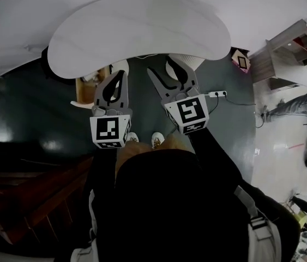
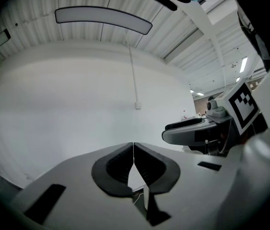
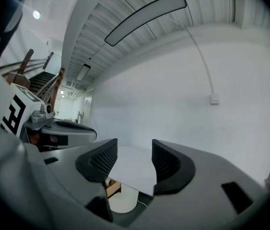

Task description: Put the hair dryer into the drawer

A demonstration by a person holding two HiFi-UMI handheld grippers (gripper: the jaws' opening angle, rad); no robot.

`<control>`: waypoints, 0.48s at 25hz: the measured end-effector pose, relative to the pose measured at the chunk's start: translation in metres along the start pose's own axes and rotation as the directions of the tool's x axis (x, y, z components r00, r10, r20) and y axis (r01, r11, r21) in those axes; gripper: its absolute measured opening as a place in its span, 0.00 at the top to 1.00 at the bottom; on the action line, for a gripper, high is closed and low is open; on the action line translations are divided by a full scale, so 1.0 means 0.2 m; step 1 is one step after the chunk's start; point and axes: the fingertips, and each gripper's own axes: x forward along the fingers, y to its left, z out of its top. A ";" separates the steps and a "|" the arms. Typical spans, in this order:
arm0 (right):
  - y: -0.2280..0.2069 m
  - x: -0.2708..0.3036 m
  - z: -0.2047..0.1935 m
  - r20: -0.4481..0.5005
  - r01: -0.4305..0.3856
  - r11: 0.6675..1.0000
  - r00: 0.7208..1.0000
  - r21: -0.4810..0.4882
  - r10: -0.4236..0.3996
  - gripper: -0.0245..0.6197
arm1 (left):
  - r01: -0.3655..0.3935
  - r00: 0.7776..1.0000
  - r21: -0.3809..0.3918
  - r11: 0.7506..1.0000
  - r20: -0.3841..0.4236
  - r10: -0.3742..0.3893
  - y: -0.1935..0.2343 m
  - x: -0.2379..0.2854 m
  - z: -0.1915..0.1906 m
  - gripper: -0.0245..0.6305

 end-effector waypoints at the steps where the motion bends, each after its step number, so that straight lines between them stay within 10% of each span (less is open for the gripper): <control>1: -0.02 -0.01 0.01 0.007 -0.004 1.000 1.000 -0.002 0.004 0.61 | 0.000 1.000 0.003 1.000 0.003 0.000 -0.02 0.01 0.01 0.93; 3: -0.05 -0.05 0.03 0.030 -0.013 1.000 0.999 -0.010 0.013 0.92 | 0.000 1.000 0.009 1.000 0.011 0.000 -0.05 0.02 0.04 0.93; 12: -0.09 -0.11 0.03 0.054 -0.035 0.999 0.998 -0.018 0.036 0.92 | -0.002 1.000 0.005 1.000 0.007 0.002 -0.11 0.04 0.02 0.93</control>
